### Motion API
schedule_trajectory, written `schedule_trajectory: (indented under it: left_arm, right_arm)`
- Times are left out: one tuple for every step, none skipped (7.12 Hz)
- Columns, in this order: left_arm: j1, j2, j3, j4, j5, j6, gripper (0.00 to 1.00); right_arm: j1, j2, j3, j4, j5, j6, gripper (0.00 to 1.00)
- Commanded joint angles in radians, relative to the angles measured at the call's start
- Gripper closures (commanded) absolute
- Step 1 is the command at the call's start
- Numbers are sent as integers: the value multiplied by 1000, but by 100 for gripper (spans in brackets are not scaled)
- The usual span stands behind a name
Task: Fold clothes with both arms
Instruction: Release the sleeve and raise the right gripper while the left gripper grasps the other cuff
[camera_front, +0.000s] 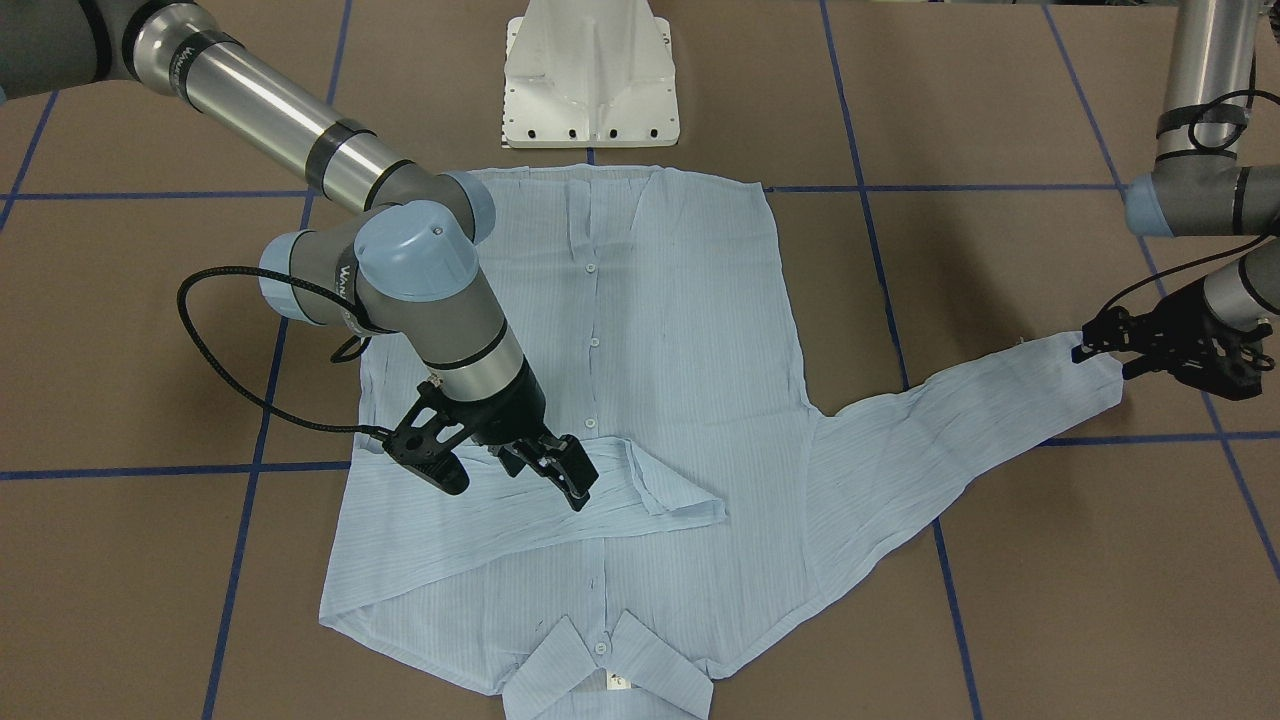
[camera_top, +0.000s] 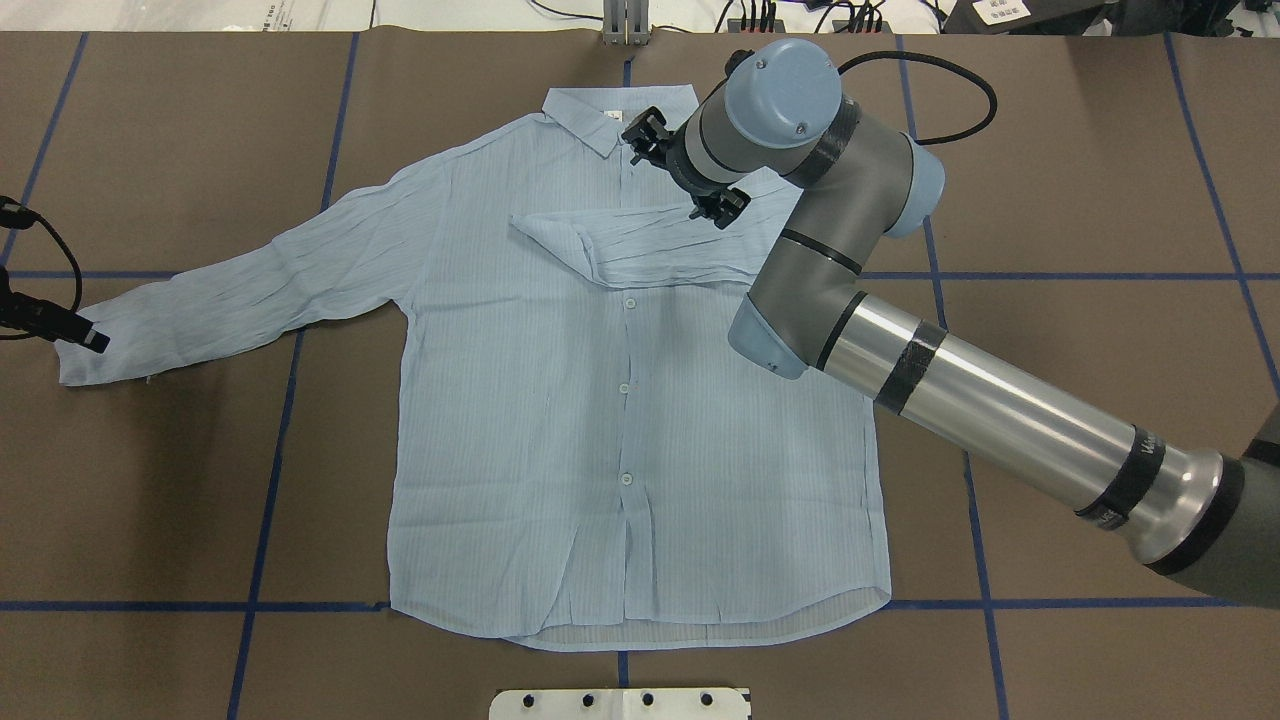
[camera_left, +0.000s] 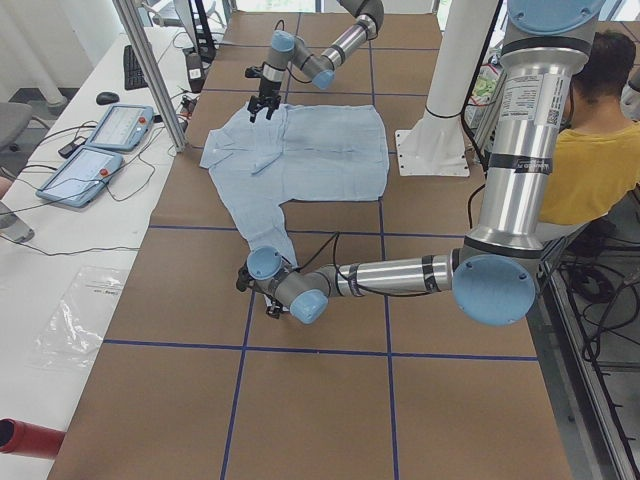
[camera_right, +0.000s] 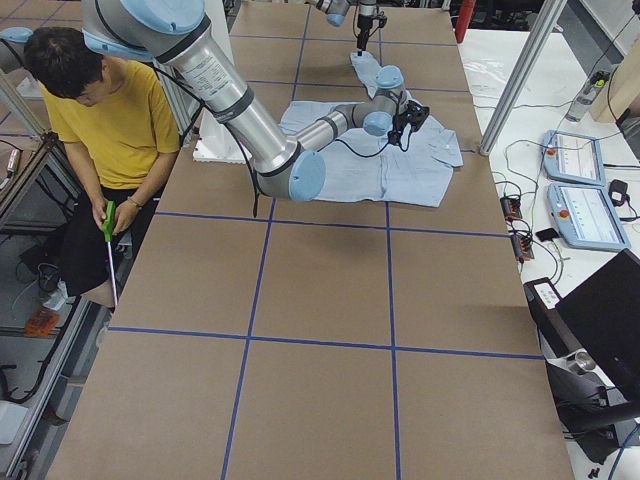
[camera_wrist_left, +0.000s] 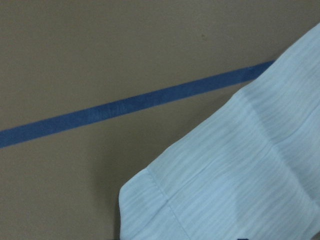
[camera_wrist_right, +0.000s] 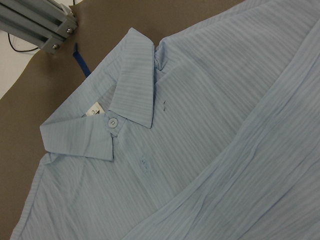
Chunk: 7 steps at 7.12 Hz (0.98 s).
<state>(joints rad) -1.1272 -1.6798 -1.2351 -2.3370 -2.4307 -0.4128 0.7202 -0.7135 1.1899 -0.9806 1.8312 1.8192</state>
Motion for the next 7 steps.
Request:
schedule_trajectory:
  left_arm:
    - [0, 3, -1, 4, -1, -4, 32]
    - [0, 8, -7, 4, -2, -6, 67]
    - [0, 8, -10, 4, -2, -8, 100]
    - [0, 9, -18, 4, -5, -9, 100]
    - [0, 11, -52, 5, -4, -12, 100]
    - [-3, 12, -87, 16, -2, -12, 100]
    - [-2, 0, -128, 19, -1, -77, 100]
  right_arm:
    - [-2, -4, 5, 0, -1, 0, 1]
    - [-2, -6, 5, 0, -3, 0, 1]
    - [-4, -6, 5, 0, -3, 0, 1]
    - [-11, -6, 5, 0, -7, 0, 1]
    - [-16, -6, 5, 0, -13, 0, 1]
    - [-24, -6, 5, 0, -23, 0, 1]
    - [-25, -6, 5, 0, -27, 0, 1]
